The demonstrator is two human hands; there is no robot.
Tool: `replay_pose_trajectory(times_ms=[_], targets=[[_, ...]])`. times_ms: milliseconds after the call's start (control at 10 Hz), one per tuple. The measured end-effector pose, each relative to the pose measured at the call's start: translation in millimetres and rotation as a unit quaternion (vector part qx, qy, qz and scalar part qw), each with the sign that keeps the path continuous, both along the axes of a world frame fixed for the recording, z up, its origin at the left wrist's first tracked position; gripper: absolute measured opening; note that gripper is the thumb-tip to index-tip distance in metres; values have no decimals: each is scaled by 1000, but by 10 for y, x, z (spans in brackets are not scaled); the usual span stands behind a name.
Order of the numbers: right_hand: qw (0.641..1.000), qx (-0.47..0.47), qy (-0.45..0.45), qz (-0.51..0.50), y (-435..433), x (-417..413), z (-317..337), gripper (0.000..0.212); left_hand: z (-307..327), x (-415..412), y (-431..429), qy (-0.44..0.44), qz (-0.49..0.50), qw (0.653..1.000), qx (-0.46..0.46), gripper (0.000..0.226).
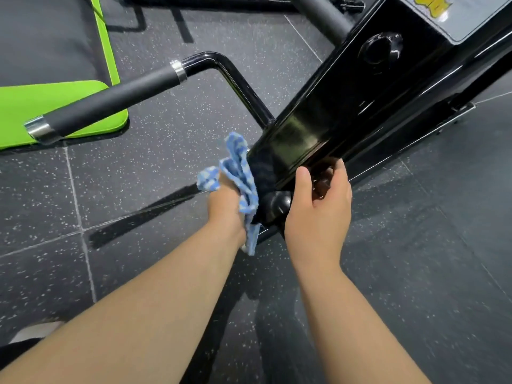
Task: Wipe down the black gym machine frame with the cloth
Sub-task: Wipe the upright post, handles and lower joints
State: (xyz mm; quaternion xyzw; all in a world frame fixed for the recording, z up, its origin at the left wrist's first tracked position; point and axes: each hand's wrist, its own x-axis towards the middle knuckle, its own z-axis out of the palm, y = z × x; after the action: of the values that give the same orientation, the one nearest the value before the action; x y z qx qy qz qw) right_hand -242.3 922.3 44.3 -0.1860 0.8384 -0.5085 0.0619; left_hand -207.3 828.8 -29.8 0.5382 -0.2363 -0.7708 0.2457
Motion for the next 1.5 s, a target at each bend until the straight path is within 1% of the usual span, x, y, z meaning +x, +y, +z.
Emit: replay_pose_trajectory(times_ms=[100,200,300,400,500,600,700,800,900,1000,1100,1200,1300,1400,1500], targets=[[1000,-5,24,-13,-29,21,-12,55,30,13,-50,39,-42,998,13,41],[998,-12,53,-29,-52,36,-37,51,-103,-3,-103,109,-20,992,63,35],[998,-15,59,-32,-81,56,-62,50,-131,57,-73,78,-108,990,44,47],[997,-19,70,-40,-99,51,-66,47,-62,183,-11,156,-144,963,166,68],[996,-14,75,-56,-137,49,-78,47,-59,121,7,174,-72,968,167,43],[996,-11,75,-53,-119,40,-89,46,-235,-24,125,105,1,987,121,30],[998,-8,45,-33,-60,7,-67,49,-240,59,105,119,-22,988,96,40],[999,-22,23,-24,-61,18,-26,51,-46,74,14,132,-11,985,111,41],[999,-34,-15,-13,-22,3,0,50,93,-14,23,58,18,994,87,35],[994,-71,-81,-20,98,-42,45,36,123,119,69,-166,19,981,-99,19],[976,-96,-164,-105,199,-109,137,13,487,217,252,-240,-18,912,-331,18],[915,-55,-398,-30,216,-237,281,41,944,139,416,-92,-107,926,-351,17],[781,-135,-596,126,340,-358,482,39,1288,118,377,128,-242,933,-232,31],[797,-163,-572,105,491,-556,573,11,1440,182,258,141,-315,903,-254,26],[851,-163,-498,-2,542,-963,457,20,1284,149,150,-93,-262,843,-461,12]])
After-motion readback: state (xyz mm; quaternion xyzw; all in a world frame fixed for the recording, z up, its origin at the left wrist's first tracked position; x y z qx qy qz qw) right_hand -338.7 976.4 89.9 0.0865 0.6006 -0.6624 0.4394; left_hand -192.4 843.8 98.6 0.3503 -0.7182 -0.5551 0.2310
